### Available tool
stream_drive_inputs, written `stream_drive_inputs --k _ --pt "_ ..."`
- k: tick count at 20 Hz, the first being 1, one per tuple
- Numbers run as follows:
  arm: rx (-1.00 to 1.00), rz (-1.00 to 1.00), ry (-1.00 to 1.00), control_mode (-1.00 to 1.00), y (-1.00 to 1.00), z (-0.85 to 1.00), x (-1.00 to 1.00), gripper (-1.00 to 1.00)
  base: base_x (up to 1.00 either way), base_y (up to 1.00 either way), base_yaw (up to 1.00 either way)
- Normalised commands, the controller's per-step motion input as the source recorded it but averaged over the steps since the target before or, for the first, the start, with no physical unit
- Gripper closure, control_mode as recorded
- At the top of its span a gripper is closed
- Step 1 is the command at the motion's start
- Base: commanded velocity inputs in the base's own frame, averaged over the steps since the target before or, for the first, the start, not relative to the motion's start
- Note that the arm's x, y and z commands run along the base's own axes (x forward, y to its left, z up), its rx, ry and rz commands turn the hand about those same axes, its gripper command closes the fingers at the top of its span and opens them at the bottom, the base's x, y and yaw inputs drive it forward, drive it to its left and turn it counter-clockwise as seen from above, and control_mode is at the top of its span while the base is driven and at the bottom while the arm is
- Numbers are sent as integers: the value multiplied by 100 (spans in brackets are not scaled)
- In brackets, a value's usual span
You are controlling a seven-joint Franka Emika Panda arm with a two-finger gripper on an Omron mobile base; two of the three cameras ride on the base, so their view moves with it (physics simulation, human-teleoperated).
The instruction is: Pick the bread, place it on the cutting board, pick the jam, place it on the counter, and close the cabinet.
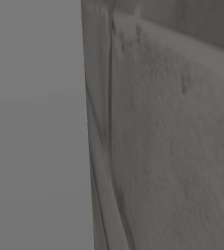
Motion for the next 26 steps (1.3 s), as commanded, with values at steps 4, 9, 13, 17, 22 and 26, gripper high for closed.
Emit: stream_drive_inputs --k 4,9,13,17,22,26 --pt "0 1 -3 -100 0 -2 17 -100 0 0 0" --pt "0 1 -3 -100 1 -3 9 -100 0 0 0" --pt "0 1 -2 -100 7 -7 7 -100 0 0 0" --pt "0 1 -1 -100 6 -9 11 -100 0 0 0" --pt "0 1 -1 -100 5 -7 14 -100 0 0 0" --pt "0 1 -1 -100 0 -1 22 -100 0 0 0"
